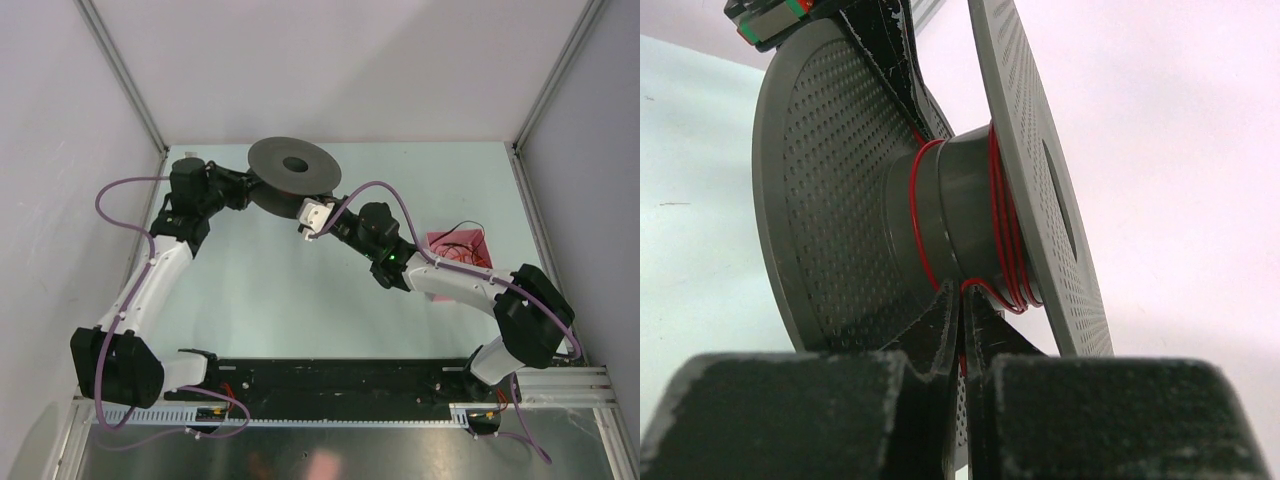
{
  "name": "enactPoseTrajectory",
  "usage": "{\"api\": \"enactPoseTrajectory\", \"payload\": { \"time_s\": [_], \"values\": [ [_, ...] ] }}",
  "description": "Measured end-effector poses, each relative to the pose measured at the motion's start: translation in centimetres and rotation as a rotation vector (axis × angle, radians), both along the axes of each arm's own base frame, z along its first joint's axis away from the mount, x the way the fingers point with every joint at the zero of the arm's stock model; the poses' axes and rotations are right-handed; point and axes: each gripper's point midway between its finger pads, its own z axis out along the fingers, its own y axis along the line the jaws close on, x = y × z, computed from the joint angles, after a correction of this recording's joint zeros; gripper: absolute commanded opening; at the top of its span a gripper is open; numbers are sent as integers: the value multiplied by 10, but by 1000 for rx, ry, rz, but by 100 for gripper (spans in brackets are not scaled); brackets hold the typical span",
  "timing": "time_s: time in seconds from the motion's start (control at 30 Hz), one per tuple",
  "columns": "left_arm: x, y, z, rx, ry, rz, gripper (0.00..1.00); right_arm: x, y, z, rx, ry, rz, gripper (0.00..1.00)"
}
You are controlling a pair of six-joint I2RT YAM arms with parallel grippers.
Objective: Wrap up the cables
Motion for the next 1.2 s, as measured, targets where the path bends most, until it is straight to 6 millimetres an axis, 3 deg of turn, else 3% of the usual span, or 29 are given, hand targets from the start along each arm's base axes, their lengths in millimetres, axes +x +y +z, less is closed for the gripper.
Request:
{"api": "enactPoseTrajectory", "payload": {
  "time_s": [0.93,1.2],
  "values": [
    [0,-5,-4,45,-10,13,0,1,-4,-9,-26,-6,-15,0],
    [18,-20,-18,63,7,-13,0,20,-20,-19,-48,28,-21,0]
  ]
}}
